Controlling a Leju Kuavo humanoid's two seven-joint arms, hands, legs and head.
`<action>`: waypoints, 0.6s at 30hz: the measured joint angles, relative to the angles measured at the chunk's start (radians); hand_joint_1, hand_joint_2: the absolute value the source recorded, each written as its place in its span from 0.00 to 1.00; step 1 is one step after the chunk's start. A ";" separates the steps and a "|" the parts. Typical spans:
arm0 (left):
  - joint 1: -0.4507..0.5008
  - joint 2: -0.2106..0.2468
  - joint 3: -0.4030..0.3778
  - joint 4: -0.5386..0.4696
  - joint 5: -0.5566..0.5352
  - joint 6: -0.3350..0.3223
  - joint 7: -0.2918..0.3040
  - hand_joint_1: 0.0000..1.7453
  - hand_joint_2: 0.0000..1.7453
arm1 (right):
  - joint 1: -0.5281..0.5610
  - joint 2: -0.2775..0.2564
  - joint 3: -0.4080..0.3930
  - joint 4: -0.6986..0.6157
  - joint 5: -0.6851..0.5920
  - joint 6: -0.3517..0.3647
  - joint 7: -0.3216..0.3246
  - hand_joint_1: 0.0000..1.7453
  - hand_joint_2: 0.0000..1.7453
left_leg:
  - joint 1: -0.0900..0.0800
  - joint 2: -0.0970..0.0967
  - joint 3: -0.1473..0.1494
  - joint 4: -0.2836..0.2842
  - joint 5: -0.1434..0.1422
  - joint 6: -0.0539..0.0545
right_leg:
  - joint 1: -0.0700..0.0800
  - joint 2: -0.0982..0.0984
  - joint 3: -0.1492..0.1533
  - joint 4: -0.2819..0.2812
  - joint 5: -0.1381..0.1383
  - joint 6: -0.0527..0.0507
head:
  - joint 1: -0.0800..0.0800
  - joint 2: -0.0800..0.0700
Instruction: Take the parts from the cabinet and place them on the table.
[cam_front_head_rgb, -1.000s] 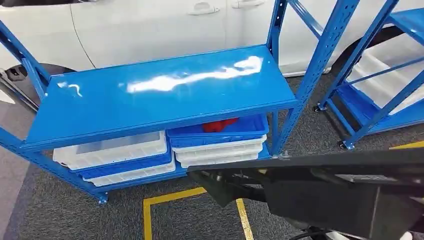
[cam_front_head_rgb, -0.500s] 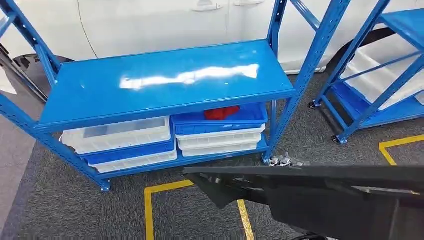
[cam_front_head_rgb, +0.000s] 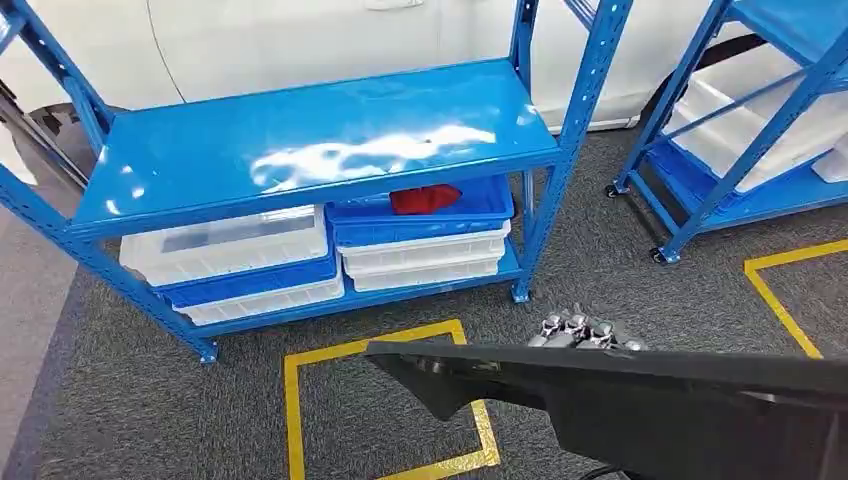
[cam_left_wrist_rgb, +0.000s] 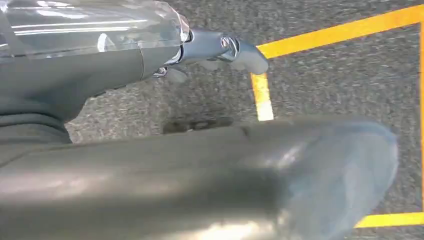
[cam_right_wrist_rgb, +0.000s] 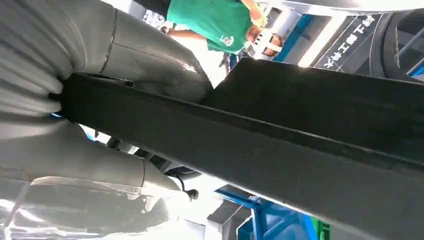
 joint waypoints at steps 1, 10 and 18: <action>0.000 0.000 0.000 0.000 0.000 0.000 0.000 0.00 0.00 | 0.000 0.000 0.000 0.000 0.000 -0.002 0.000 1.00 1.00 | 0.000 0.000 0.005 0.024 0.006 0.001 | 0.001 0.000 -0.014 0.000 0.010 0.001 | 0.000 0.000; -0.003 0.003 0.000 0.000 -0.005 0.000 0.000 0.00 0.00 | -0.001 0.000 0.000 -0.014 -0.002 0.008 0.000 1.00 1.00 | -0.017 -0.010 0.249 -0.351 0.099 0.045 | -0.003 0.004 -0.063 -0.019 0.092 0.047 | 0.000 0.000; 0.012 0.005 0.002 0.000 0.007 0.000 -0.013 0.00 0.00 | 0.007 0.003 -0.004 -0.019 -0.001 0.027 0.000 1.00 1.00 | -0.023 0.002 0.165 -0.346 0.169 0.067 | -0.001 0.004 -0.085 0.227 -0.075 0.043 | 0.000 0.000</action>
